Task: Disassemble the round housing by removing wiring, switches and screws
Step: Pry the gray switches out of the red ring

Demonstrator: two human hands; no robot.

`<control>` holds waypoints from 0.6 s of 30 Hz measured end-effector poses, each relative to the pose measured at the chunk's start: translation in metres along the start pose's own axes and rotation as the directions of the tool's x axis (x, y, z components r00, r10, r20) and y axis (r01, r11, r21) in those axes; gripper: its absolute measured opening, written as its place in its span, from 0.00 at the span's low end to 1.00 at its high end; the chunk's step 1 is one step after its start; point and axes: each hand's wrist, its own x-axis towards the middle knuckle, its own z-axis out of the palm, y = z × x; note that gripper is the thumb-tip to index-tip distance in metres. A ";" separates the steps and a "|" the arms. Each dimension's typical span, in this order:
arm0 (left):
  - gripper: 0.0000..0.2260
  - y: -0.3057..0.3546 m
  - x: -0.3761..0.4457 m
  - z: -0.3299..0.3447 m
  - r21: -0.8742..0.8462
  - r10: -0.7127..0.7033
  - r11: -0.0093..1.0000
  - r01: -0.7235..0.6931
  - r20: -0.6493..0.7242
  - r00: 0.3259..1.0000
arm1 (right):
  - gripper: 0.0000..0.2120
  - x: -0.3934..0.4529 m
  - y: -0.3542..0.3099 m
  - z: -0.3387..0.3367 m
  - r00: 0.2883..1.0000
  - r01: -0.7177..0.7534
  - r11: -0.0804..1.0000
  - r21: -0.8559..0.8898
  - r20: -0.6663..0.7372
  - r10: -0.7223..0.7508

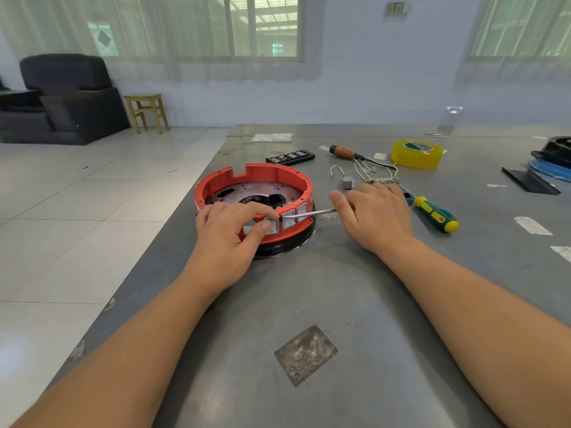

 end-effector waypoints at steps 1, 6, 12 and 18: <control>0.11 0.000 0.000 0.000 -0.005 -0.003 1.000 0.003 -0.004 1.000 | 0.34 -0.005 0.002 -0.002 1.000 0.014 1.000 0.001 -0.018 -0.013; 0.10 -0.002 0.002 -0.001 -0.020 -0.013 1.000 0.013 -0.019 1.000 | 0.27 -0.036 0.017 -0.009 0.996 0.085 0.996 -0.022 -0.027 -0.086; 0.10 -0.001 0.002 -0.002 -0.044 -0.024 0.999 0.023 -0.022 0.999 | 0.27 -0.054 0.025 -0.014 0.995 0.097 0.992 -0.083 0.025 -0.095; 0.11 0.002 0.001 -0.003 -0.052 -0.041 0.998 0.040 -0.024 0.999 | 0.29 -0.056 0.012 -0.017 0.998 0.050 0.997 -0.057 0.052 -0.047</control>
